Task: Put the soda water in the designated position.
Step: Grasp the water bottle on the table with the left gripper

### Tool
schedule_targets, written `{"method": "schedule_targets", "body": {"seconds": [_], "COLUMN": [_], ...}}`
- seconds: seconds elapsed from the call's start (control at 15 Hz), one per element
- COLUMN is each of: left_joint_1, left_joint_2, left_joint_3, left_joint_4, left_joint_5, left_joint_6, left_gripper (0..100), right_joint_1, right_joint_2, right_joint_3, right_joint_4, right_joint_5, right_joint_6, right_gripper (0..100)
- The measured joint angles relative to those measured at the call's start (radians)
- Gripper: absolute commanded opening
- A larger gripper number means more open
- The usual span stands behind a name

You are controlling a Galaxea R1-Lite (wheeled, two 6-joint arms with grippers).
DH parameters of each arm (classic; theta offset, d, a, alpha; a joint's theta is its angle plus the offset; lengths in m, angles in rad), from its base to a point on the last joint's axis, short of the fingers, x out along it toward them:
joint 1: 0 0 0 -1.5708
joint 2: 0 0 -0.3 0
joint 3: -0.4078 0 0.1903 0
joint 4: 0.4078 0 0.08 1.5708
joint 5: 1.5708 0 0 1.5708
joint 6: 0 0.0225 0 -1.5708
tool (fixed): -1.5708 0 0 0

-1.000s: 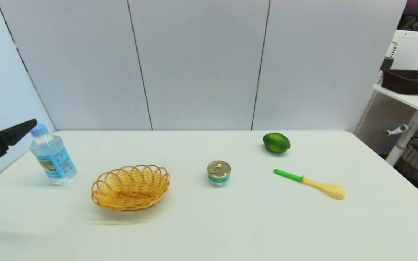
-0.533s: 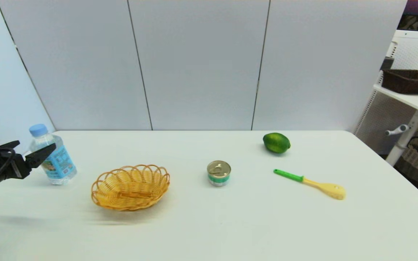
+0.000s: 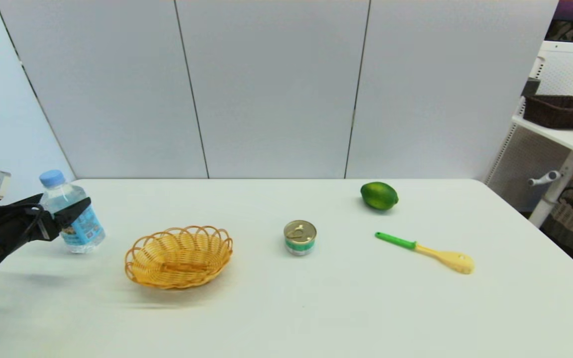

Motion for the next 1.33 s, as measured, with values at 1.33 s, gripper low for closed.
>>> {"method": "schedule_targets", "body": {"seconds": [1.33], "left_joint_1": [-0.09], "left_joint_2": [0.124], "left_joint_3": [-0.138], "left_joint_4": [-0.03], "left_joint_5": [0.001], "left_joint_6": [-0.109], "left_gripper": [100], "right_joint_1": [0.0], "right_joint_2": [0.0], "right_joint_3": [0.0], "right_joint_4": [0.0], "right_joint_5": [0.0], "right_joint_6": [0.0], "right_gripper": [100]}}
